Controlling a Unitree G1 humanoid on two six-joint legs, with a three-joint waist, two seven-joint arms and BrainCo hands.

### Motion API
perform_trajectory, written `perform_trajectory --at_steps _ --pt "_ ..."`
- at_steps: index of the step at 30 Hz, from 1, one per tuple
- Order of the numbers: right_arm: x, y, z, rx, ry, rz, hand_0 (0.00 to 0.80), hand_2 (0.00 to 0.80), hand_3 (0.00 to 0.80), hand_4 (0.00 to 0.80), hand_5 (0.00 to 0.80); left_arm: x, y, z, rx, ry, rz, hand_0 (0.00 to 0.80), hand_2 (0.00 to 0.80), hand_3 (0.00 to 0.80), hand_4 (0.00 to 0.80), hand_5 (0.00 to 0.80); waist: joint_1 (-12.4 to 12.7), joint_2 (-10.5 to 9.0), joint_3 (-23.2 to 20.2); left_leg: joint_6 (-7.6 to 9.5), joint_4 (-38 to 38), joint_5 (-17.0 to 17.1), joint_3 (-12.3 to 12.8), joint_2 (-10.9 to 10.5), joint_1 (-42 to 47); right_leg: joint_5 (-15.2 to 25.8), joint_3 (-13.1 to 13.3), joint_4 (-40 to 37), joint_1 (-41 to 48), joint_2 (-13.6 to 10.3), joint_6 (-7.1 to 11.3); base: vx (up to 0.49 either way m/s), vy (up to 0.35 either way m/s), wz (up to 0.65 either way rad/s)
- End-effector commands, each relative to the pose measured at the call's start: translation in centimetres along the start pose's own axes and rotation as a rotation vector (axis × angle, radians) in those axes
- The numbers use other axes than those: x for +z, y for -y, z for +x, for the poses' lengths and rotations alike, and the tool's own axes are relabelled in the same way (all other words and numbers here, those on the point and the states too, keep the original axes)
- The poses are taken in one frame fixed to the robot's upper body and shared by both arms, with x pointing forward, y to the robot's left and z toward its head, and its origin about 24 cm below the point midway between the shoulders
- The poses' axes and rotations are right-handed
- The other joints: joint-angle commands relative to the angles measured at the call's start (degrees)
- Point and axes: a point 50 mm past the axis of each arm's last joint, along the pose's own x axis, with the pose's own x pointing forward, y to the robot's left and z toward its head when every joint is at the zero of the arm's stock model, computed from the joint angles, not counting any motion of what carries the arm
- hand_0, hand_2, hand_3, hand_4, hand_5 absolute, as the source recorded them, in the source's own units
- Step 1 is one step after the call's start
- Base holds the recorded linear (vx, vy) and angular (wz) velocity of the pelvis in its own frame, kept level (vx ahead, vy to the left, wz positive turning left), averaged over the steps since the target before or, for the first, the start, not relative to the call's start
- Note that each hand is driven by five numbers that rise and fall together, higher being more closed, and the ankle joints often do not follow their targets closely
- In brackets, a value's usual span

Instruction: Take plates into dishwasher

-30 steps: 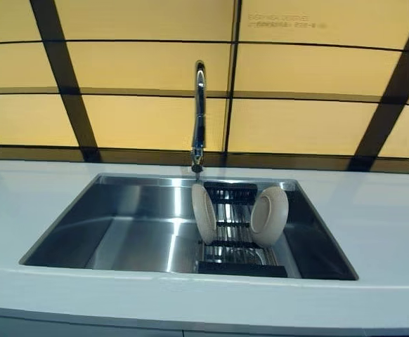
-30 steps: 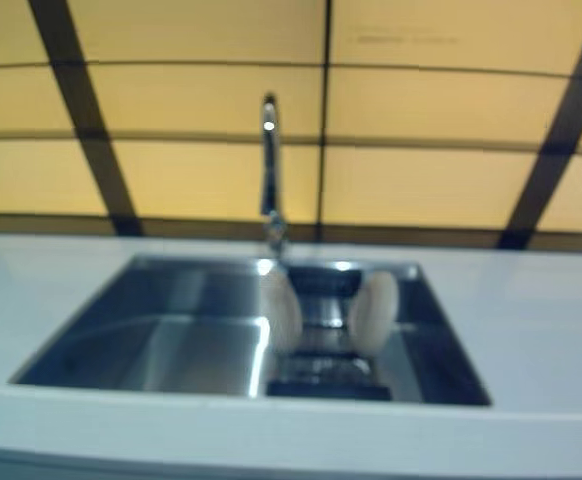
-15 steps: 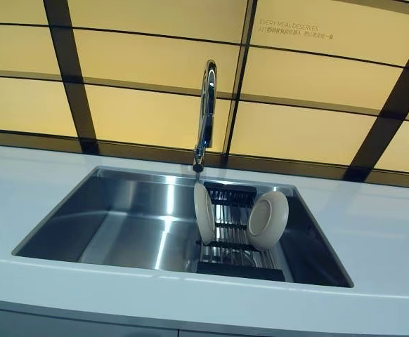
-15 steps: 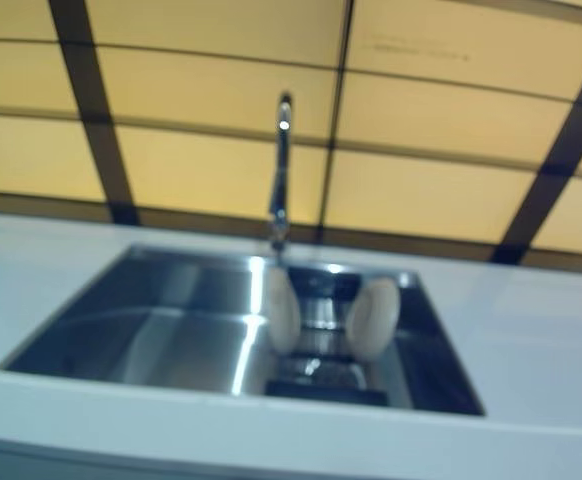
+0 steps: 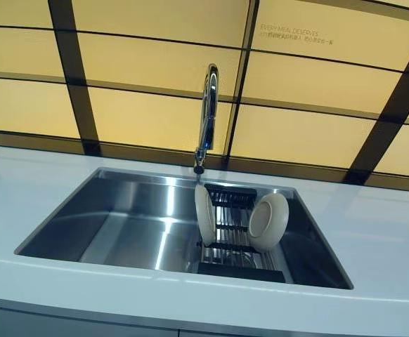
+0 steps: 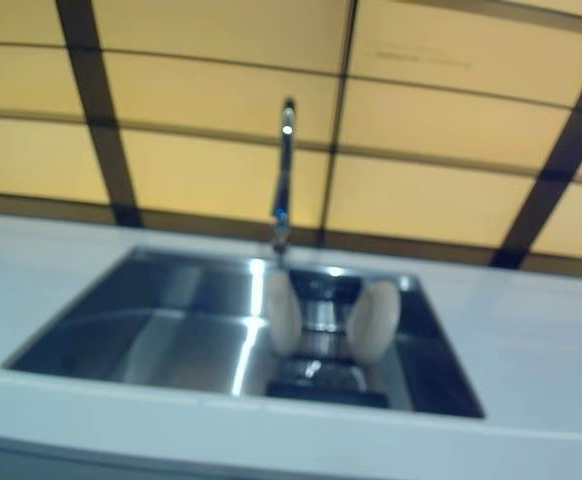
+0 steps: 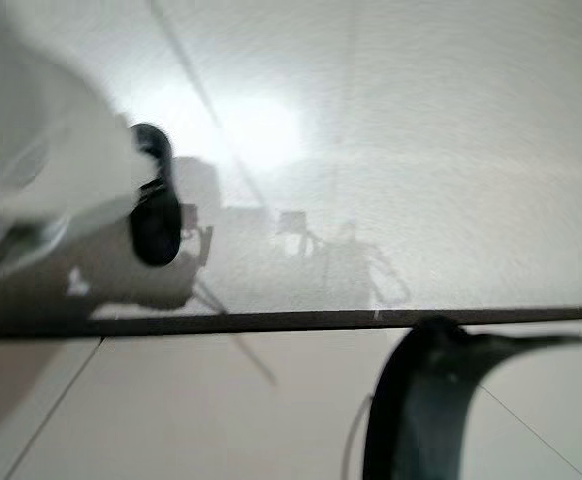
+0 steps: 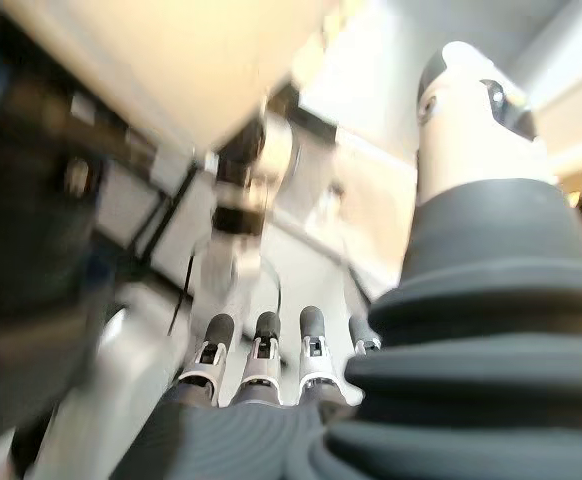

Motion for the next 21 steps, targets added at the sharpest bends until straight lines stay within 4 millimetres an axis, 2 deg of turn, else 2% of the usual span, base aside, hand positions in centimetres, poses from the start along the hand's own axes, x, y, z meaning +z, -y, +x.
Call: perform_trajectory --at_steps 1,5,9,15,21 --pt "1.9 -1.8 2.7 0.25 -0.043 0.01 0.0 0.0 0.0 0.0 0.0 -0.3 0.9 0.4 -0.016 -0.028 0.046 0.0 0.0 0.0 0.0 0.0 1.2 1.74 -1.0 0.67 0.3 -5.3 3.7 0.7 2.4 0.1 1.1 2.1 -3.4 -2.9 6.26 0.0 0.0 0.0" --pt "2.5 -2.6 3.6 0.302 -0.057 0.035 0.0 0.0 0.0 0.0 0.0 -0.6 1.2 0.4 -0.02 -0.031 0.038 0.0 0.0 0.0 0.0 0.0 1.1 1.88 -1.3 0.61 0.2 -5.5 3.8 0.7 2.6 -0.1 1.3 2.0 -3.2 -2.9 6.14 0.019 0.033 -0.03" --pt "4.0 -4.0 5.3 0.347 -0.037 0.034 0.0 0.0 0.0 0.0 0.0 -0.6 1.6 0.5 -0.024 -0.032 0.023 0.0 0.0 0.0 0.0 0.0 0.8 1.97 -1.6 0.54 0.2 -5.7 4.0 0.8 2.6 -0.5 1.7 2.0 -3.2 -2.9 6.02 0.01 0.026 -0.06" --pt "5.6 -5.3 6.2 0.35 0.008 0.008 0.0 0.0 0.0 0.0 0.0 -0.8 1.7 0.5 -0.025 -0.035 0.015 0.0 0.0 0.0 0.0 0.0 0.7 1.85 -1.9 0.53 0.2 -5.8 4.1 1.0 2.6 -0.7 2.0 2.0 -3.1 -2.7 5.87 0.008 0.007 -0.07" --pt "6.6 -6.8 7.2 0.417 0.063 0.074 0.0 0.0 0.0 0.0 0.0 -0.9 1.9 0.6 -0.026 -0.039 0.02 0.0 0.0 0.0 0.0 0.0 0.7 1.82 -2.0 0.52 0.2 -5.9 4.2 1.1 2.7 -0.8 2.2 2.0 -3.0 -2.6 5.77 0.002 0.0 -0.01"
